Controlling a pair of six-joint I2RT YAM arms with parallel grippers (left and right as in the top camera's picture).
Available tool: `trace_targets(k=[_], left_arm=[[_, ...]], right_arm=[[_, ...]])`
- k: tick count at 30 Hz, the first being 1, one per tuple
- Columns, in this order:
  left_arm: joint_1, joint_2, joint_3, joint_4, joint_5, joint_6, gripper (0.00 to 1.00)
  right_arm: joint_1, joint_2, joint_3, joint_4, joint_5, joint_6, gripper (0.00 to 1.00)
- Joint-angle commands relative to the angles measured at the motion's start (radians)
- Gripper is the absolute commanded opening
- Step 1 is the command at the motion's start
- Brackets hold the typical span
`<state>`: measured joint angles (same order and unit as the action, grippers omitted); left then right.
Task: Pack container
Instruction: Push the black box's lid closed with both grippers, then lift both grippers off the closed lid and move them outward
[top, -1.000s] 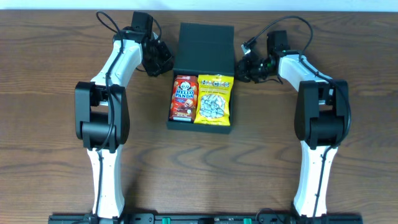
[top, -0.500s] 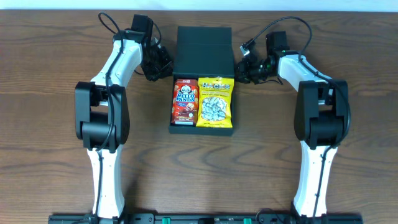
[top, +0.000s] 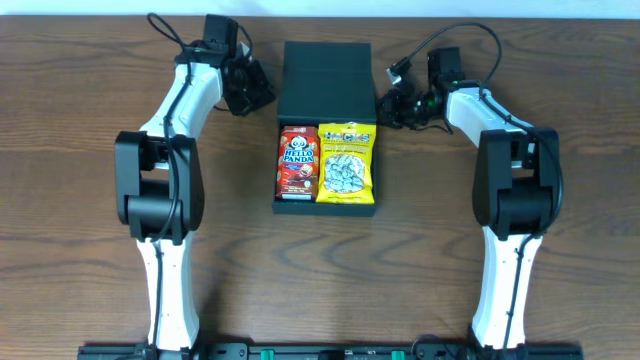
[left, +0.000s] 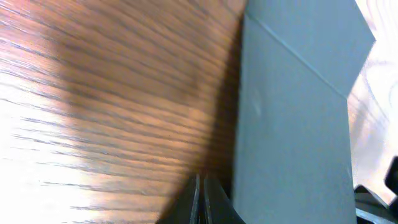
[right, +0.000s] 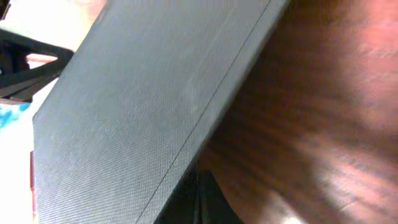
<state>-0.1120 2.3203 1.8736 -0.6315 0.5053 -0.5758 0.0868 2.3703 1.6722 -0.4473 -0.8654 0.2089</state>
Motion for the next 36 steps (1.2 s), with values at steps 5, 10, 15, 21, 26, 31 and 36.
trace_targets(k=[5, 10, 15, 21, 26, 31, 36], left_arm=[[0.0, 0.023, 0.0, 0.001, -0.045, -0.008, 0.06], [0.0, 0.055, 0.0, 0.002, -0.016, -0.042, 0.06], [0.001, 0.058, 0.0, 0.002, -0.01, -0.046, 0.06], [0.001, 0.059, 0.0, 0.004, -0.007, -0.06, 0.06], [0.001, 0.06, 0.0, 0.016, 0.004, -0.083, 0.06], [0.001, 0.06, 0.0, 0.069, 0.06, -0.087, 0.06], [0.002, 0.06, 0.0, 0.108, 0.101, -0.084, 0.06]], right_arm=[[0.012, 0.005, 0.002, 0.056, 0.05, 0.013, 0.01], [0.012, 0.005, 0.002, 0.074, 0.016, 0.015, 0.01], [0.012, 0.005, 0.002, 0.119, -0.088, 0.015, 0.01], [0.012, 0.005, 0.002, 0.142, -0.18, 0.015, 0.01], [0.011, 0.005, 0.002, 0.142, -0.202, 0.015, 0.02], [0.011, 0.005, 0.002, 0.145, -0.24, 0.014, 0.02], [0.011, 0.005, 0.002, 0.158, -0.278, 0.014, 0.01]])
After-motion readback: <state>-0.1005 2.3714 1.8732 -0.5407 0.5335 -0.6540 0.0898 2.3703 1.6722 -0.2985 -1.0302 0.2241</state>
